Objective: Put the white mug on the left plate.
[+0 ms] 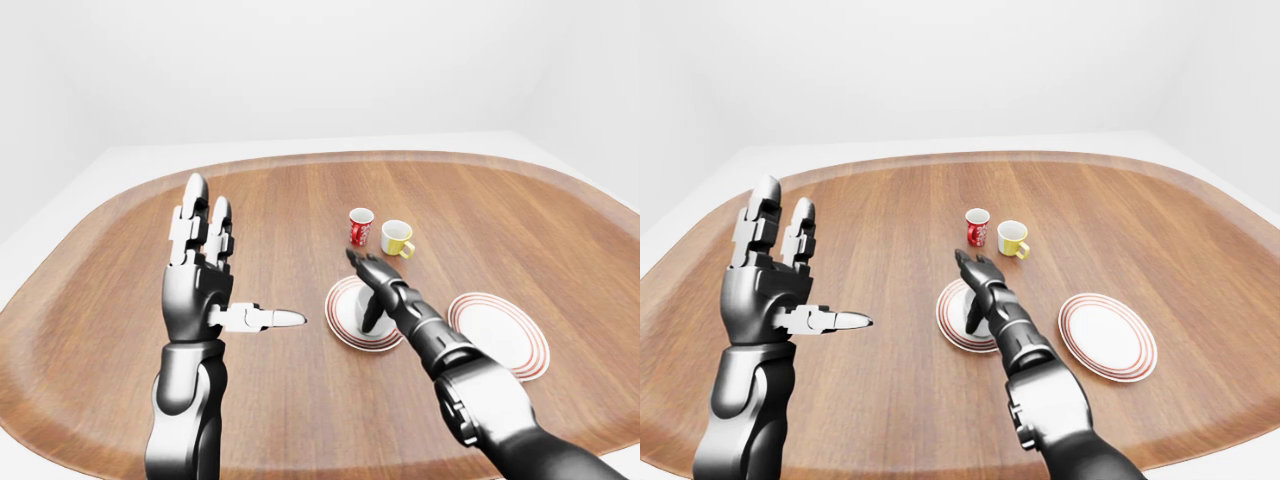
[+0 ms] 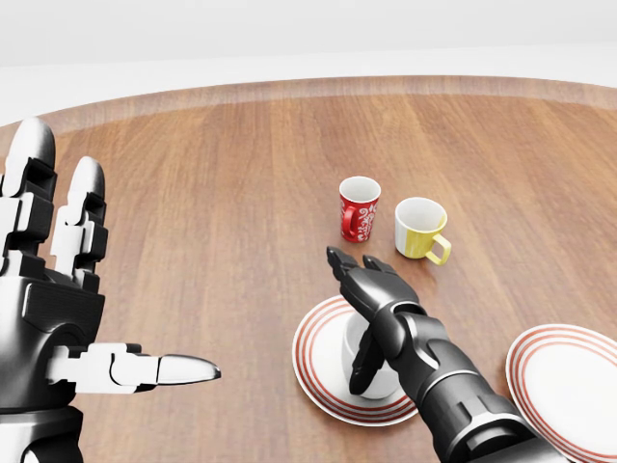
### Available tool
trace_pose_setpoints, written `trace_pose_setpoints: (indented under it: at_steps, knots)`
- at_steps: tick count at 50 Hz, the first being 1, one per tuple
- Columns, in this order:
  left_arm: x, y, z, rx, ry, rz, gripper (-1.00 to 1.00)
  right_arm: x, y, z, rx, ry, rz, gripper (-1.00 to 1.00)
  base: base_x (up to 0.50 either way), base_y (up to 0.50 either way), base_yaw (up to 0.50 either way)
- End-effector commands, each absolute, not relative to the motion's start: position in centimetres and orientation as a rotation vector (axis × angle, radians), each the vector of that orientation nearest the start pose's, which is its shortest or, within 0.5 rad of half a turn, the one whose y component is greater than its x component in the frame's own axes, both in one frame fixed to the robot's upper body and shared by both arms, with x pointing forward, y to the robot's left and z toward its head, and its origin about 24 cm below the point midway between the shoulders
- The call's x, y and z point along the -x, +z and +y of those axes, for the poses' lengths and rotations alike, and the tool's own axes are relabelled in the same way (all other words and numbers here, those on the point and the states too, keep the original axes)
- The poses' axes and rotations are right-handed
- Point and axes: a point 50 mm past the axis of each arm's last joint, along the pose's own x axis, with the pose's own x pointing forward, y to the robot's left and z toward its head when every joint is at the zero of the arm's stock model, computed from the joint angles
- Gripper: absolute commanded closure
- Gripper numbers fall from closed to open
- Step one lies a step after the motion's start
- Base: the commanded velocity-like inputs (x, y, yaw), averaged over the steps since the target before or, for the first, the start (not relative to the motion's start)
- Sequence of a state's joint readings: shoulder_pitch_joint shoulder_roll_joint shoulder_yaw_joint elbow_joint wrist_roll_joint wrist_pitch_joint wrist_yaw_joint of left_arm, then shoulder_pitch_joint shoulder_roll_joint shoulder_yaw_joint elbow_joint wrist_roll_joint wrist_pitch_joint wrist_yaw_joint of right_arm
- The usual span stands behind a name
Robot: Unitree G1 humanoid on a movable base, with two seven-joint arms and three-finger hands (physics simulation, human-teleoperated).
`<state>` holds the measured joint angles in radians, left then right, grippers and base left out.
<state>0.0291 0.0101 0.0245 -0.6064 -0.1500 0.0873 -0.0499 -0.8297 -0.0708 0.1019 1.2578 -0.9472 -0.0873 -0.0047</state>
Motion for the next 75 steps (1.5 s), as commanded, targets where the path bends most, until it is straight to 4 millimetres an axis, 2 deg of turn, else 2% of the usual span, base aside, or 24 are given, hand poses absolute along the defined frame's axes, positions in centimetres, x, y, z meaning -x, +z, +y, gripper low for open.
trace_pose_setpoints:
  at_steps: [1, 26, 33, 40, 50, 55, 60, 67, 70, 75]
  knots:
    - [-22.0, 16.4, 15.3, 0.113, -0.069, -0.499, -1.0, -36.3, 1.4, -10.8, 1.166, 0.434, 0.262, -1.0, 0.0, 0.0, 0.0]
    - [-21.9, 16.6, 15.3, 0.114, -0.07, -0.507, -1.0, -36.7, 2.6, -10.6, 1.154, 0.453, 0.226, -1.0, 0.0, 0.0, 0.0]
    - [-21.9, 16.5, 15.3, 0.114, -0.07, -0.503, -1.0, -36.7, 4.8, -9.4, 1.104, 0.503, 0.132, -1.0, 0.0, 0.0, 0.0]
    - [-21.9, 16.6, 15.3, 0.113, -0.069, -0.504, -1.0, -35.7, 8.4, -7.9, 1.025, 0.592, -0.008, -1.0, 0.0, 0.0, 0.0]
    - [-21.9, 16.5, 15.3, 0.114, -0.069, -0.504, -1.0, -35.1, 11.7, -7.5, 0.858, 0.63, -0.129, -1.0, 0.0, 0.0, 0.0]
    - [-21.9, 16.6, 15.3, 0.114, -0.068, -0.507, -1.0, -35.5, 12.8, -8.4, 0.789, 0.58, -0.114, -1.0, 0.0, 0.0, 0.0]
    - [-21.9, 16.6, 15.3, 0.113, -0.068, -0.506, -1.0, -35.4, 12.3, -9.4, 0.793, 0.559, -0.109, -1.0, 0.0, 0.0, 0.0]
    - [-21.8, 16.7, 15.4, 0.114, -0.066, -0.513, -1.0, -34.9, 10.1, -11.0, 0.773, 0.507, -0.066, -1.0, 0.0, 0.0, 0.0]
    - [-21.8, 16.6, 15.3, 0.112, -0.068, -0.505, -1.0, -34.9, 10.4, -11.8, 0.701, 0.447, -0.068, -1.0, 0.0, 0.0, 0.0]
    - [-21.8, 16.7, 15.4, 0.113, -0.066, -0.512, -1.0, -34.9, 11.6, -12.7, 0.486, 0.377, -0.066, -1.0, 0.0, 0.0, 0.0]
